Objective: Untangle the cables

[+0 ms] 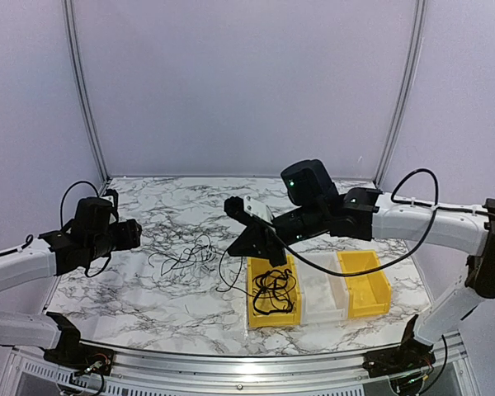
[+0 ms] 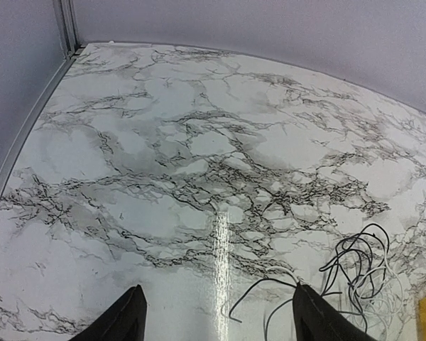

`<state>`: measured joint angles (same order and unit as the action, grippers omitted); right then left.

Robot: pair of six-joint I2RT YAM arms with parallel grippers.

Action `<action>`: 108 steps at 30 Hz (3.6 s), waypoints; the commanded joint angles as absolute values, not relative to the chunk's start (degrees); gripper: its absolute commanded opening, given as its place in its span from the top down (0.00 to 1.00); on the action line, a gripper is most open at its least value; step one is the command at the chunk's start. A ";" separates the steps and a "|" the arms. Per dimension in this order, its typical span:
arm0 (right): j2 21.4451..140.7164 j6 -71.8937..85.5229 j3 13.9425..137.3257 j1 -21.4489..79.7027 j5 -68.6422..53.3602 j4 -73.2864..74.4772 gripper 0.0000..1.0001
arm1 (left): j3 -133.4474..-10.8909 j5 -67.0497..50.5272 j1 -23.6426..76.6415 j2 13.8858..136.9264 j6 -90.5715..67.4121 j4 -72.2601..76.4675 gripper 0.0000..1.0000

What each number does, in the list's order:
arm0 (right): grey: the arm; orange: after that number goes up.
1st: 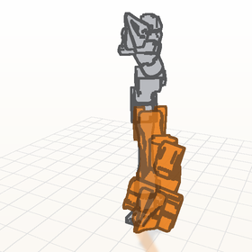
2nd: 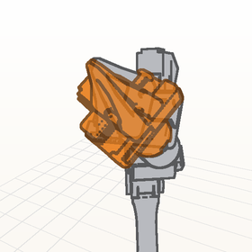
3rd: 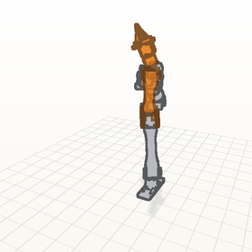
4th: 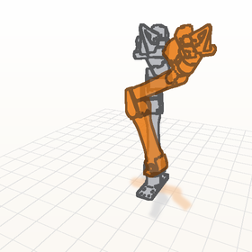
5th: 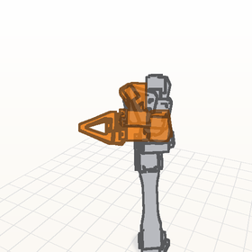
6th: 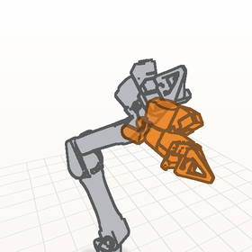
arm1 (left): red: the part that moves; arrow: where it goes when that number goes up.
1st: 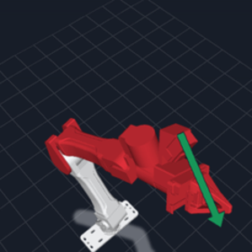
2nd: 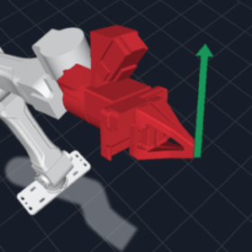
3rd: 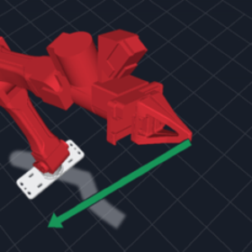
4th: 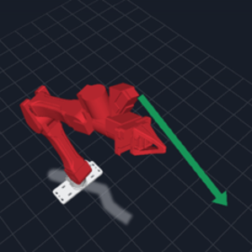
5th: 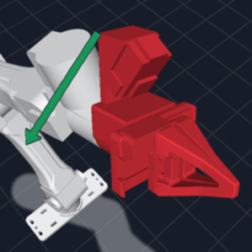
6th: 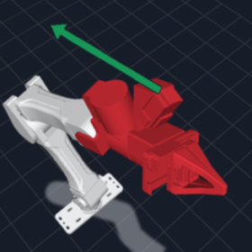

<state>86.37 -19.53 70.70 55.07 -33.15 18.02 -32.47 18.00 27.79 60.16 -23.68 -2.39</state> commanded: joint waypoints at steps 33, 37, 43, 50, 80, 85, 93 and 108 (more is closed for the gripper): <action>83.09 -35.81 53.97 48.25 -9.43 16.38 1.00 | -26.70 20.81 27.42 53.62 -35.78 -4.50 0.26; 84.19 -38.32 53.88 52.06 -10.27 16.83 1.00 | -26.22 20.57 27.42 53.47 -35.56 -4.31 0.26; 88.24 -37.63 54.32 52.56 -8.53 16.62 1.00 | -25.24 20.92 27.42 52.59 -34.55 -3.54 0.26; 93.28 -38.24 56.06 52.55 -8.01 18.29 1.00 | -22.44 20.83 27.42 50.89 -35.86 -1.24 0.26; 86.40 -38.71 67.18 40.30 -12.50 53.05 0.58 | -24.99 18.38 27.42 56.57 -35.52 1.05 0.26; 88.40 -37.10 67.37 38.33 -12.76 51.25 0.58 | -25.11 17.92 27.42 57.28 -36.59 1.64 0.26; 92.44 -35.16 68.08 37.31 -15.02 51.24 0.65 | -23.99 17.77 27.42 57.41 -37.31 2.74 0.26; 93.30 -28.08 76.07 39.78 -16.69 54.54 1.00 | -23.61 17.30 27.42 60.84 -37.36 5.48 0.26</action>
